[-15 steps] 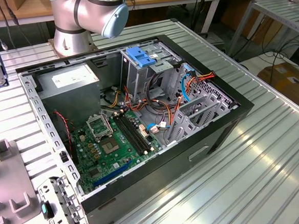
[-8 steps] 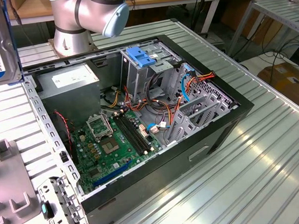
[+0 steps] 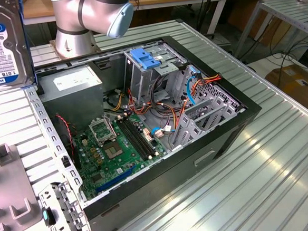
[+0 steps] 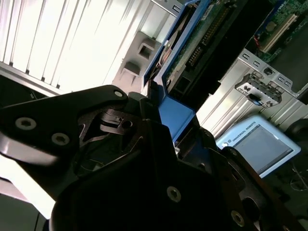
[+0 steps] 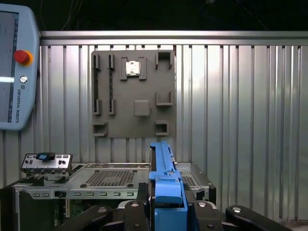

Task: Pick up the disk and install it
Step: 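Pick up the disk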

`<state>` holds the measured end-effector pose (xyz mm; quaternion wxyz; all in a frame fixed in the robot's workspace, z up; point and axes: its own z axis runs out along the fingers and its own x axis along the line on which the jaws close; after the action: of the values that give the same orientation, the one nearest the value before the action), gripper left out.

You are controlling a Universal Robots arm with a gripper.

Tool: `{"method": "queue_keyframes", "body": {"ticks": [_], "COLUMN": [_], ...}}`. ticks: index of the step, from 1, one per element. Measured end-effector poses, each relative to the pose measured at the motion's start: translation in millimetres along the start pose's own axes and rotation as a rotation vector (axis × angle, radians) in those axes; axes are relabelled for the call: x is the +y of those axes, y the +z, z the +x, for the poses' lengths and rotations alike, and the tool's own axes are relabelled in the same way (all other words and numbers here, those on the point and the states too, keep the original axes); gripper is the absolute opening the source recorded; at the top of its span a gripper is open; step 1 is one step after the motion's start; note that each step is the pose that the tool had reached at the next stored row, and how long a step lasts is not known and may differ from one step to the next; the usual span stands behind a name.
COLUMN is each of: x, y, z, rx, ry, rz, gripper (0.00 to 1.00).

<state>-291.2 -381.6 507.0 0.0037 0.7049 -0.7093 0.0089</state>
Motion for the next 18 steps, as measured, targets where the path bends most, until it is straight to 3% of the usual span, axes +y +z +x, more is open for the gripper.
{"method": "queue_keyframes", "body": {"ticks": [7, 14, 18], "x": [-18.9, -64.1, -79.6], "y": [0.2, 0.9, 1.1], "z": [5.7, 9.6, 11.0], "rx": [0.0001, 0.0000, 0.0001], "ry": [0.000, 0.000, 0.000], "rz": [-0.0006, -0.0014, -0.0016], "gripper": [0.37, 0.37, 0.37]}}
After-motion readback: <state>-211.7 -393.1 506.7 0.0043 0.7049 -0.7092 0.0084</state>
